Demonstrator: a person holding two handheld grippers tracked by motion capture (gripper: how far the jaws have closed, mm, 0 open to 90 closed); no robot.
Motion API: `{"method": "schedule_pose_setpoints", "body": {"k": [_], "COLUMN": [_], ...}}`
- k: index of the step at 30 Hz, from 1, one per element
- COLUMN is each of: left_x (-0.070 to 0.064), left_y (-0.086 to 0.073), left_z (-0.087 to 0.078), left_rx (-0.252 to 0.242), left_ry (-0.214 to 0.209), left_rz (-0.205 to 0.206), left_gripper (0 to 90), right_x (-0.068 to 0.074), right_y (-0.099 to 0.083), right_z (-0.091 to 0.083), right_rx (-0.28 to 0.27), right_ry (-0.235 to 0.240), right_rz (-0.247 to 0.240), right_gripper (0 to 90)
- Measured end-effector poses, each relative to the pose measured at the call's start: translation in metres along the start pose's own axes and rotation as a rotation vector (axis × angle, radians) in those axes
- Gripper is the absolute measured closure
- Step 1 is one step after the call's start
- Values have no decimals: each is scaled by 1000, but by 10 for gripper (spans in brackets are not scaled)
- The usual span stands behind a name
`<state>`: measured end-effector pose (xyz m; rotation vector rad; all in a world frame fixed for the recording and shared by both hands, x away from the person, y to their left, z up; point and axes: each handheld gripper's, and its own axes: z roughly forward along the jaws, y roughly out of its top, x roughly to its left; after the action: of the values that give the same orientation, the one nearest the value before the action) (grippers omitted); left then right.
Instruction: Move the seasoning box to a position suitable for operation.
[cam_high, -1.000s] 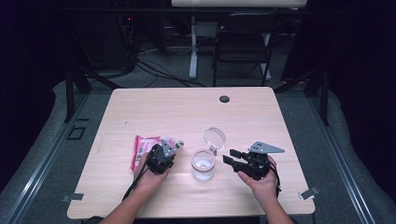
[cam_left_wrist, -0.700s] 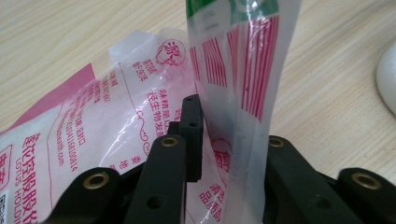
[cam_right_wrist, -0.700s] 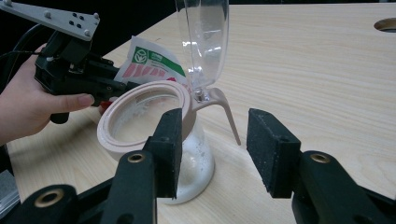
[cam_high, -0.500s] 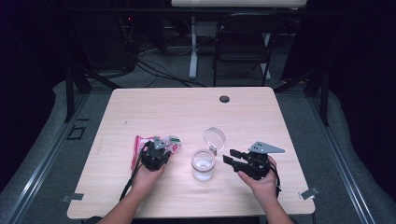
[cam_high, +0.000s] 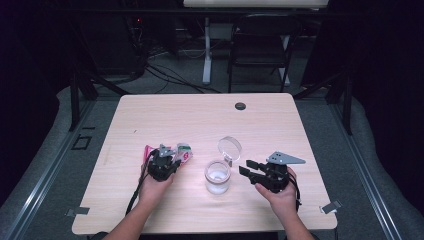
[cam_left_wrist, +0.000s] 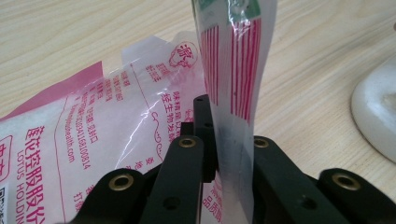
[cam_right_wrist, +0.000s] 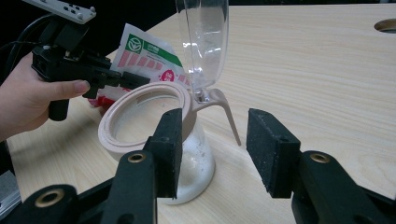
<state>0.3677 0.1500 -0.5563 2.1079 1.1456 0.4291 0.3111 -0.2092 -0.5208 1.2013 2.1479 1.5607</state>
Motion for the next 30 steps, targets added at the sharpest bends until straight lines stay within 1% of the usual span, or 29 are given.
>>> {"method": "schedule_pose_setpoints", "body": {"k": [2, 3, 6, 11, 13, 14, 16, 17, 18, 19, 24, 28, 29, 30], "left_x": [0, 0, 1, 4, 4, 5, 7, 7, 8, 8, 14, 16, 17, 17], "left_y": [0, 0, 1, 2, 2, 2, 2, 2, 2, 2, 3, 5, 6, 6], "left_z": [0, -1, -4, -9, -11, -13, -18, -18, -22, -22, -33, -39, -42, -42], "left_rx": [-9, -6, -16, -28, -43, -41, -56, -56, -63, -63, -81, -90, -100, -100], "left_ry": [5, -2, 3, -7, -8, -13, -13, -13, -21, -21, -35, -34, -30, -30], "left_rz": [-3, 0, 9, -1, -13, -10, -17, -17, -19, -19, -41, -43, -51, -51], "left_gripper": [895, 895, 897, 897, 897, 897, 897, 897, 897, 897, 897, 898, 898, 899], "right_x": [0, 0, 0, 0, 0, 0, 0, 0, 0, 0, -1, -1, 0, 0], "right_y": [0, 0, 0, 0, 0, 0, 0, 0, 0, 0, 0, 1, 1, 1], "right_z": [0, 0, 0, 0, 0, 0, 0, 0, 0, 0, -1, -1, -1, -1], "right_rx": [0, 1, 0, -2, -4, -1, -2, -2, -2, -2, -1, -9, -14, -14], "right_ry": [0, 0, 0, 4, 2, 4, 4, 4, 4, 4, 1, -2, 0, 0], "right_rz": [1, 0, 1, -2, 0, -2, -2, -2, -2, -2, -3, 4, 4, 4], "right_gripper": [560, 560, 560, 561, 562, 562, 561, 561, 561, 561, 562, 562, 562, 562]}}
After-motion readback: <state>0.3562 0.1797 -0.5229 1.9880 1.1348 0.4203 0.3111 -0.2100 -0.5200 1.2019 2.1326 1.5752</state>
